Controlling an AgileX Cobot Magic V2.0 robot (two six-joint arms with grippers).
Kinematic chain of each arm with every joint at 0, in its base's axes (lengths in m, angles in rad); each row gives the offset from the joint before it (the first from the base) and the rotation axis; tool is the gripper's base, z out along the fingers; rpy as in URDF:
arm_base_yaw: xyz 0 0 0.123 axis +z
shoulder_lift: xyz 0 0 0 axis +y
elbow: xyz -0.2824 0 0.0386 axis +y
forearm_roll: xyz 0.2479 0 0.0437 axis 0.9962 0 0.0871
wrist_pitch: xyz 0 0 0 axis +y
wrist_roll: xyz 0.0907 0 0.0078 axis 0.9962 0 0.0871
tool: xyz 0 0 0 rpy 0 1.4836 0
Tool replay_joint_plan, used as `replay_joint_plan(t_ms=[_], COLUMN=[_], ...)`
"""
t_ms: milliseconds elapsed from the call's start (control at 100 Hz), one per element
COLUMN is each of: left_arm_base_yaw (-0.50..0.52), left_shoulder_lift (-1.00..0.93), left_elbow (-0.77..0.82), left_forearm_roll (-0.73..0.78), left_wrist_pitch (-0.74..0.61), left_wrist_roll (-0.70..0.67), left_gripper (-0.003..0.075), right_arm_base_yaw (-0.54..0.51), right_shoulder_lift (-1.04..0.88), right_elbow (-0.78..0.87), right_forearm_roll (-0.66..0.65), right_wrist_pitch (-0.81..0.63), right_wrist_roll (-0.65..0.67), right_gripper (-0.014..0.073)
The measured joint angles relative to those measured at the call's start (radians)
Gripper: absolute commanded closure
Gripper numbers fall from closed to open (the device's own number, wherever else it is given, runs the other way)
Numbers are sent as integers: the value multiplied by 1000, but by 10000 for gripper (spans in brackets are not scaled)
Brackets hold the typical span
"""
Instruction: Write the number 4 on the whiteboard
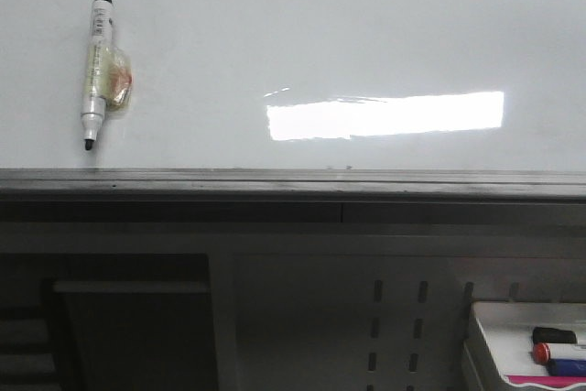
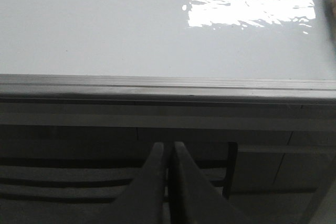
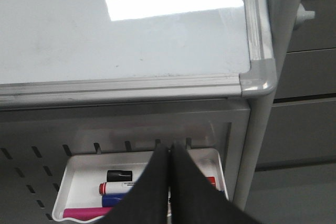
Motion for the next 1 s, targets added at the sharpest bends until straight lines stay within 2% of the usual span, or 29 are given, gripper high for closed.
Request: replay_joint_plan(t_ms=[350, 730, 1000], left_arm_base_yaw=[0, 0, 0], left_shoulder_lift=[0, 0, 0], left_elbow=[0, 0, 0], left_forearm_roll=[10, 10, -16], left_wrist_pitch=[-8, -20, -94], left_wrist_roll=[0, 0, 0], left_gripper=[741, 741, 741], right_arm_base_yaw=[0, 0, 0], right_shoulder_lift=[0, 0, 0], right_elbow=[0, 2, 2], right_forearm_roll=[0, -7, 17], right_wrist_pitch=[-17, -248, -218], right_wrist_roll=[0, 0, 0], right_gripper=[658, 658, 658])
